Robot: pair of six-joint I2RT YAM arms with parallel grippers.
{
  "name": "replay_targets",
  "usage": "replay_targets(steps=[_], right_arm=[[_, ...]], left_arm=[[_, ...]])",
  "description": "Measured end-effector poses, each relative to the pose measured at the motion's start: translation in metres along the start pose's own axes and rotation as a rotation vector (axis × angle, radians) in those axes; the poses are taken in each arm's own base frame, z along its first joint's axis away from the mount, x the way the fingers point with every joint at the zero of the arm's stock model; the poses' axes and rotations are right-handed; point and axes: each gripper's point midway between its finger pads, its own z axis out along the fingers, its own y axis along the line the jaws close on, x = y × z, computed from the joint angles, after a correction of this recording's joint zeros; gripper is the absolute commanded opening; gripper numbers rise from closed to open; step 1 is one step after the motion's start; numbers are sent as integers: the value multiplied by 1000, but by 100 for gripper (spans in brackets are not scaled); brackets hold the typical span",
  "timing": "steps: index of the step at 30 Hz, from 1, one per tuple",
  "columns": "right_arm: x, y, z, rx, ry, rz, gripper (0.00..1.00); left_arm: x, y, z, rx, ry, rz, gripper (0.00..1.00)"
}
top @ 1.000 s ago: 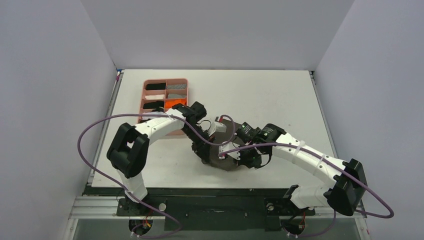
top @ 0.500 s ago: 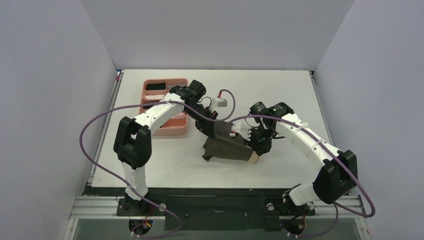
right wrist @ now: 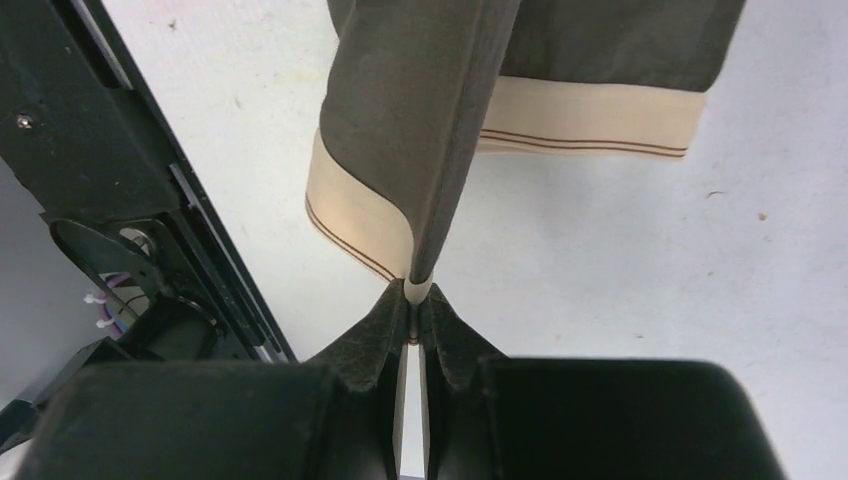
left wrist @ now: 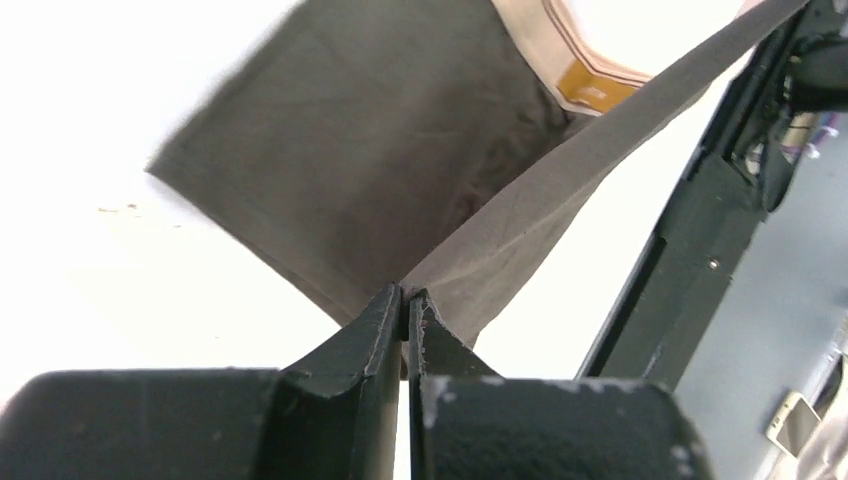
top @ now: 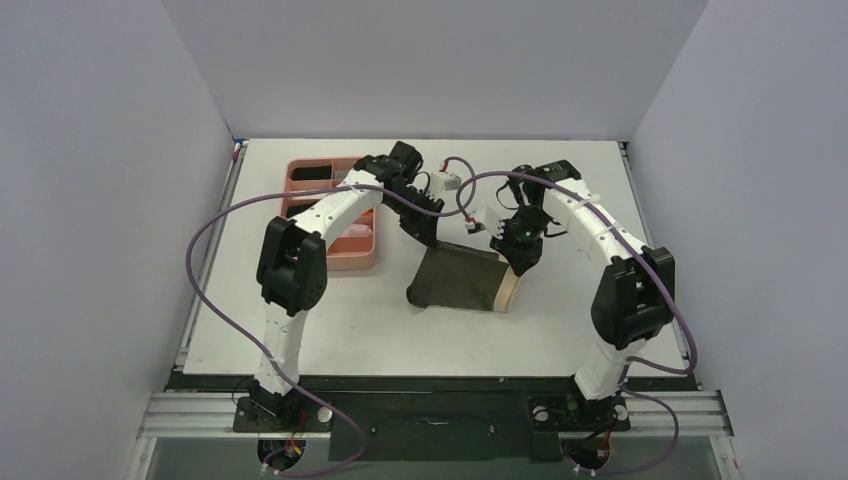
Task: Roll the underwear
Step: Fold the underwear at the center of the board.
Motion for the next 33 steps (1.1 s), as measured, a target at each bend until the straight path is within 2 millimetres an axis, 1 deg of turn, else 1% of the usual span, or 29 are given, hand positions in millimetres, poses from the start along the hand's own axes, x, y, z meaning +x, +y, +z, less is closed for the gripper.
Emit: replay_targets(steps=[3, 7, 10, 14, 19, 25, 29, 33], right_arm=[[-4, -17, 3, -8, 5, 0, 4], [-5, -40, 9, -18, 13, 14, 5], [-5, -56, 15, -22, 21, 23, 7], [-1, -71, 27, -38, 53, 27, 9], [5, -84, 41, -56, 97, 30, 12], [9, -100, 46, -37, 123, 25, 15], [9, -107, 44, -18, 131, 19, 16], [10, -109, 43, -12, 127, 28, 17]], left_arm=[[-11, 13, -1, -48, -21, 4, 0], [-25, 30, -2, -110, -54, 18, 0], [-31, 41, 3, -141, -65, 24, 0], [-31, 54, 13, -160, -59, 12, 0], [-23, 67, 25, -177, -36, -22, 0], [-26, 72, 27, -189, -51, -36, 0], [-30, 73, 28, -192, -68, -36, 1], [-33, 72, 31, -196, -79, -44, 1]])
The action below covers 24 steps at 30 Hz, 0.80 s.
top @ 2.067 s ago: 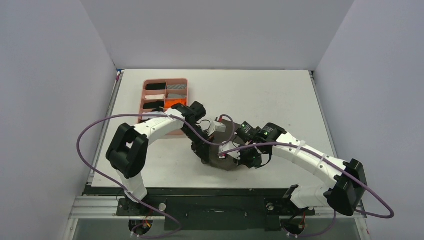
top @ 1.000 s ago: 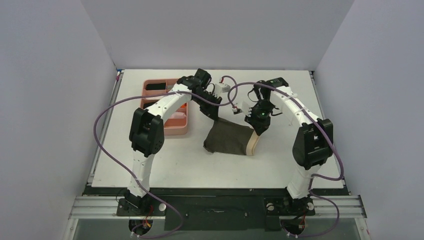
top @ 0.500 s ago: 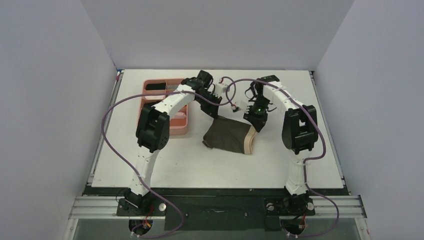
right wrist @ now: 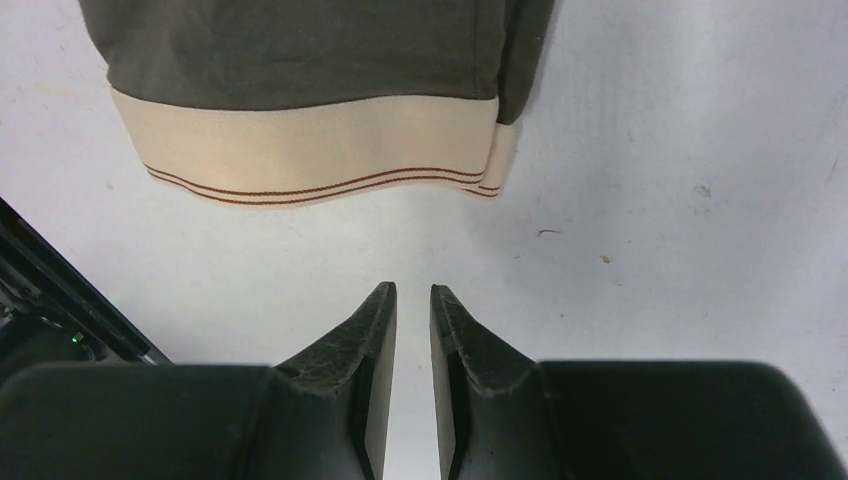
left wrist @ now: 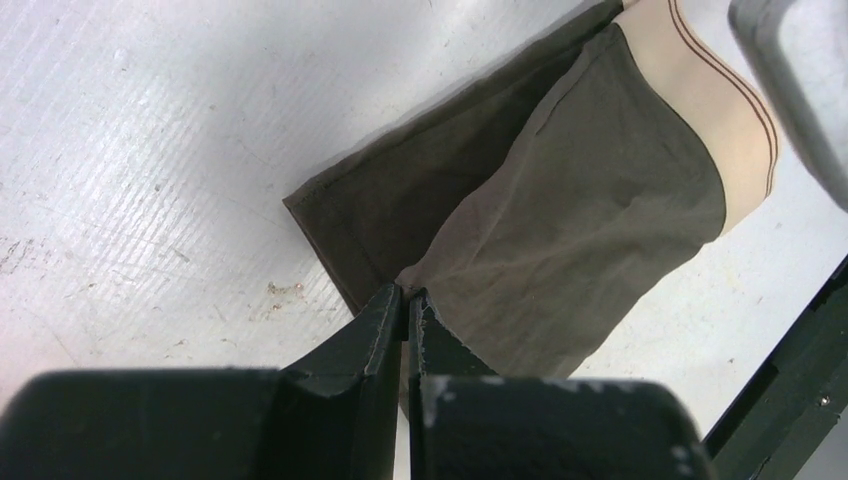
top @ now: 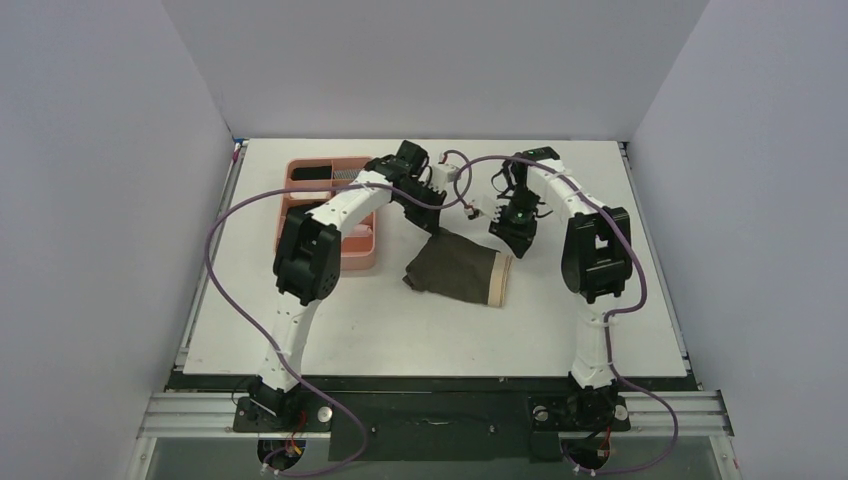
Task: Roll the underwear
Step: Fold the underwear at the center of the board.
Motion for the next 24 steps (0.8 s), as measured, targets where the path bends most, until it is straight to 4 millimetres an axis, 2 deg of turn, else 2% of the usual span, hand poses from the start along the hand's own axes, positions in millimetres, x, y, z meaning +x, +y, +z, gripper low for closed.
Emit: replay_targets(steps=[7, 13, 17, 19, 23, 24], right_arm=[[10, -8, 4, 18, -35, 91, 21], [19, 8, 13, 17, -100, 225, 25], [9, 17, 14, 49, -192, 325, 25], [3, 17, 15, 79, -254, 388, 25], [-6, 6, 15, 128, -369, 530, 24], [-8, 1, 14, 141, -397, 563, 24]], left_arm=[[-1, 0, 14, -37, -1, -13, 3], [-1, 6, 20, -94, 1, -6, 7], [1, 12, 21, -140, 6, -2, 20], [2, 17, 22, -164, 8, -2, 31], [14, 26, 27, -208, 25, -12, 56], [18, 28, 28, -216, 33, -17, 58]])
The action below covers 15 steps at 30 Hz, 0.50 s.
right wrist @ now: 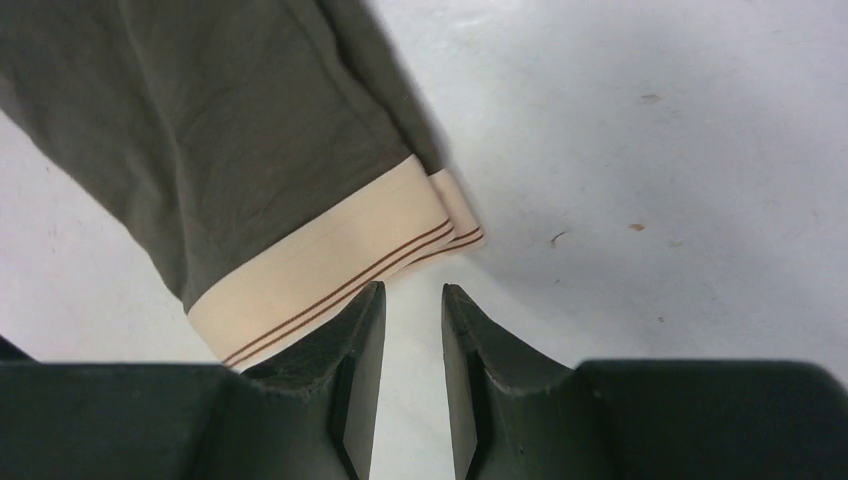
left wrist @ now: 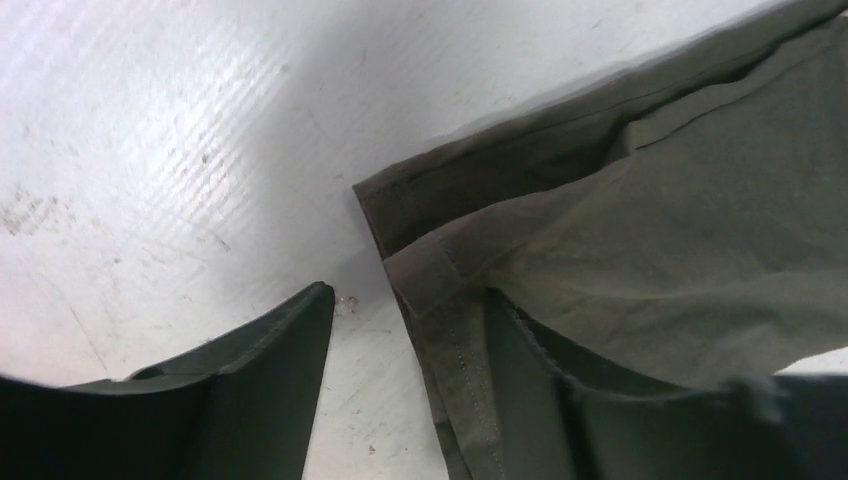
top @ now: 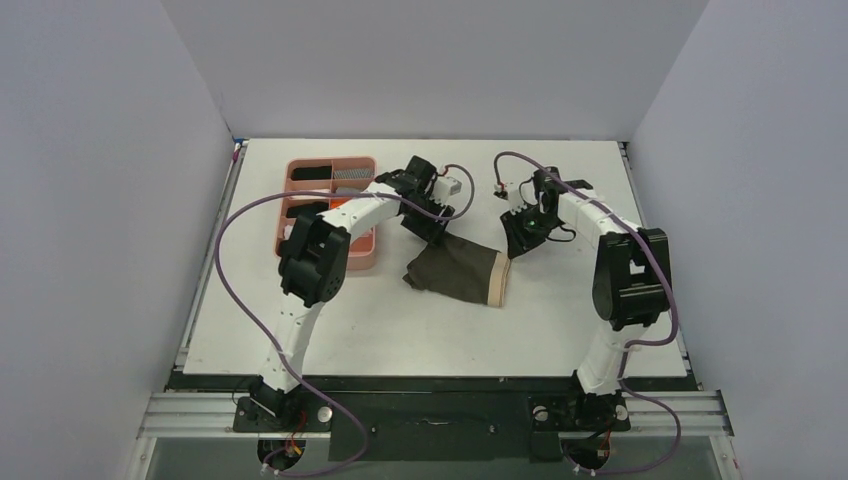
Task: Roll the underwear
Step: Fold the underwear at the center of the board.
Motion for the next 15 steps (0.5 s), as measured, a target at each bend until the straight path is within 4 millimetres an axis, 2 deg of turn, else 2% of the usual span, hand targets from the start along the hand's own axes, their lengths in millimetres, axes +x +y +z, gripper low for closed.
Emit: replay_targets(steps=[3, 6, 13, 15], right_arm=[[-9, -8, 2, 24, -64, 66, 24], [-11, -12, 2, 42, -102, 103, 24], [-13, -7, -6, 62, -155, 120, 24], [-16, -7, -8, 67, -170, 122, 24]], left_arm=[[7, 3, 1, -15, 11, -16, 68], [4, 4, -4, -19, -10, -21, 77], [-21, 11, -37, -40, -131, -29, 96], [-26, 12, -49, -47, -166, -35, 98]])
